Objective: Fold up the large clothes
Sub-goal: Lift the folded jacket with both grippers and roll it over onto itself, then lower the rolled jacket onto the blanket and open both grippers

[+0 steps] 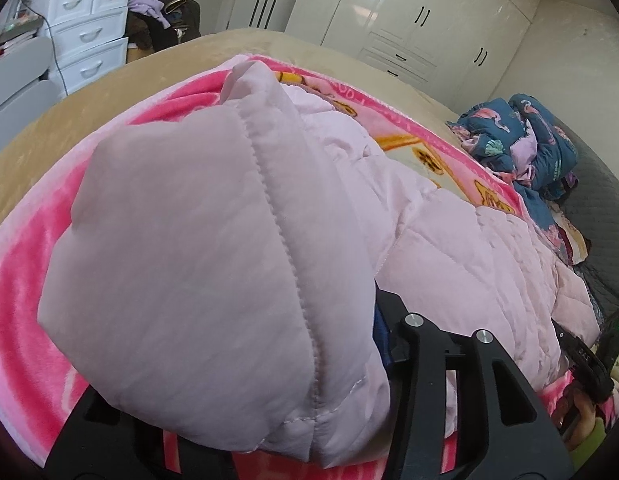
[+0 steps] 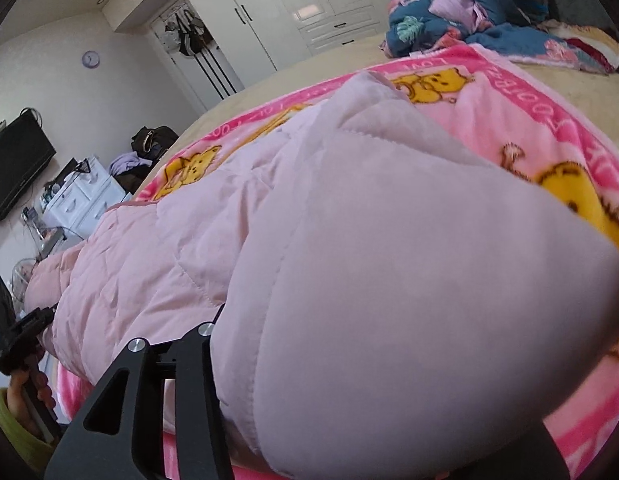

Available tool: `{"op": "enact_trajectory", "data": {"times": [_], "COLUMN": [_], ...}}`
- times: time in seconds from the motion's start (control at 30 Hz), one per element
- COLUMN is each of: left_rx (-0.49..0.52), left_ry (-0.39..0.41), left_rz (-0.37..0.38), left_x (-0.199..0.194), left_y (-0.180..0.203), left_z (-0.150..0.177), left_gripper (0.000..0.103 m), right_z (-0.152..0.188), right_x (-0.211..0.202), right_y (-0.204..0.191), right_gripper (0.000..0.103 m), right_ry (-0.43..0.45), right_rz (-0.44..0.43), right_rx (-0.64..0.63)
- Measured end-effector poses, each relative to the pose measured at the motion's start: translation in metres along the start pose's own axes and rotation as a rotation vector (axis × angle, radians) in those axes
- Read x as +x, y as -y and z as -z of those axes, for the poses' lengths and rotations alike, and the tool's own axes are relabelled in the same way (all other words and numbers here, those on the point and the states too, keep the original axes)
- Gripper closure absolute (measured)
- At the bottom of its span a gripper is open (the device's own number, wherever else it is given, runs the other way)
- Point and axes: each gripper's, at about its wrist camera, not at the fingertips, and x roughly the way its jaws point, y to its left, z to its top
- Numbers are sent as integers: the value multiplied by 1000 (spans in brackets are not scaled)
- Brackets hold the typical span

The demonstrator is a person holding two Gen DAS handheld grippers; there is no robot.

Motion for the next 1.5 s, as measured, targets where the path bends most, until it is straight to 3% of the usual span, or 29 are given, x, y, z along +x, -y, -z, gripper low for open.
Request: {"op": "enact_trajectory", "data": {"times": [0.23, 0.4, 0.53, 0.67, 0.73, 0.9, 1.2, 1.5], "left_rx": [-6, -12, -29, -60, -72, -85, -130, -127], "left_ry": [-6, -20, -34, -53, -62, -68, 2, 146], "left_rz": [-3, -2, 0, -7, -19, -55, -108, -202], "left_x": [0, -2, -3, -5, -7, -21, -64, -120], "left_y": [-3, -5, -10, -17, -20, -28, -43, -47], "left_z": [4, 5, 8, 11, 12, 18, 33, 41], "left_gripper": [63, 61, 55, 42, 28, 9, 9, 9], "right_z": [8, 11, 15, 20, 22, 27, 37, 29], "right_x": [7, 2, -9, -23, -28, -43, -81, -127], "right_y": [16, 25, 31, 37, 39, 45, 51, 47], "right_gripper": [39, 19, 9, 8, 8, 8, 4, 4], "right_ry": [-42, -63, -65, -62, -68, -76, -46, 76], "right_rz": [0, -14, 0, 11, 12, 22, 82, 135], "right_rx": [83, 137, 142, 145, 148, 144, 106, 67]}}
